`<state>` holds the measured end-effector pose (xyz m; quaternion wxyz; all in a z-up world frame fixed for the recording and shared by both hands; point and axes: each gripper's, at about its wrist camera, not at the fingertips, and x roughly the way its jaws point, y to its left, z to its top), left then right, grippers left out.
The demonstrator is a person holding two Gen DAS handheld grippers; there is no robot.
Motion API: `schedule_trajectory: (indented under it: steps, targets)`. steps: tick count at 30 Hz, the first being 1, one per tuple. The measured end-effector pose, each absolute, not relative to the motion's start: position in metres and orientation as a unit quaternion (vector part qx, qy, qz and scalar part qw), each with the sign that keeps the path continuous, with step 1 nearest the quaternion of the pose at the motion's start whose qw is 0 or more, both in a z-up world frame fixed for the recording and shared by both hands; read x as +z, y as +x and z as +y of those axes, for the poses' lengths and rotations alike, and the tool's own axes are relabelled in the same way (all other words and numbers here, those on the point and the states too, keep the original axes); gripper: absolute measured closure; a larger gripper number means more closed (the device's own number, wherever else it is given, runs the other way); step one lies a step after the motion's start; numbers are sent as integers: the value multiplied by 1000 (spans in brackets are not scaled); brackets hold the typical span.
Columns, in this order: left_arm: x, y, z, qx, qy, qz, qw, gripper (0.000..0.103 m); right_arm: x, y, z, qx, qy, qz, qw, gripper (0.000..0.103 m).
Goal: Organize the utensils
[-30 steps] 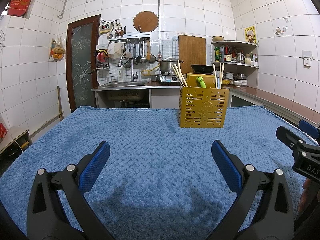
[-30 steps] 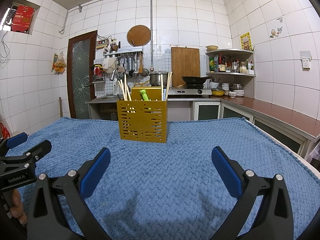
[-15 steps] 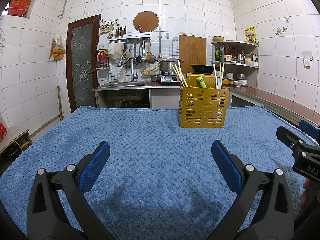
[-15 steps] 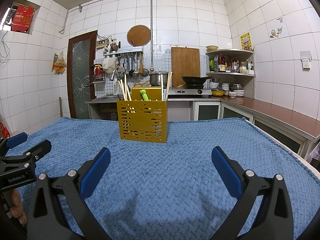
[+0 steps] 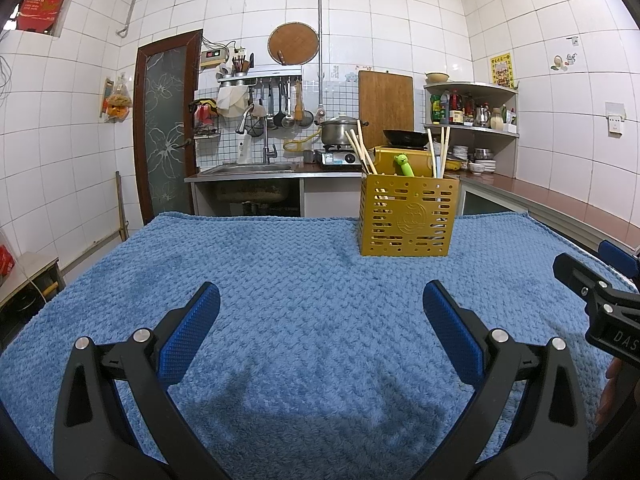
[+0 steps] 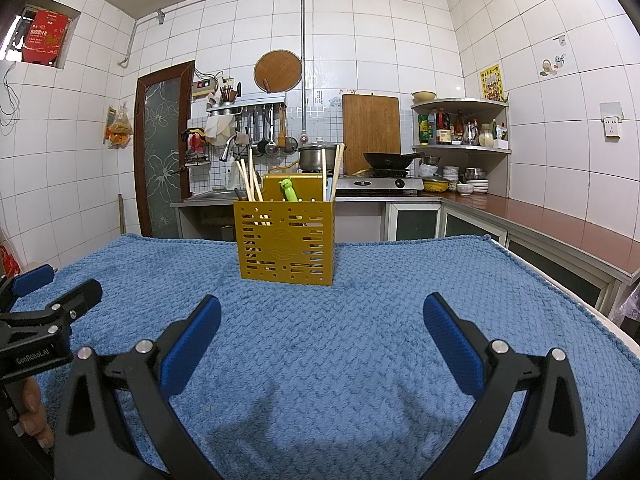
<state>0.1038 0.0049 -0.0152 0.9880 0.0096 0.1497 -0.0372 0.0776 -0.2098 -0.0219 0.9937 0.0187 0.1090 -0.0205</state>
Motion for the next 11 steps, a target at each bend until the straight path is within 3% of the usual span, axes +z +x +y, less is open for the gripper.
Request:
schedule_trajectory:
  steps: [11]
  targets:
    - [-11,102,3,-34,12,146,989,5,-22,78,-210,-21,19,109,994,4]
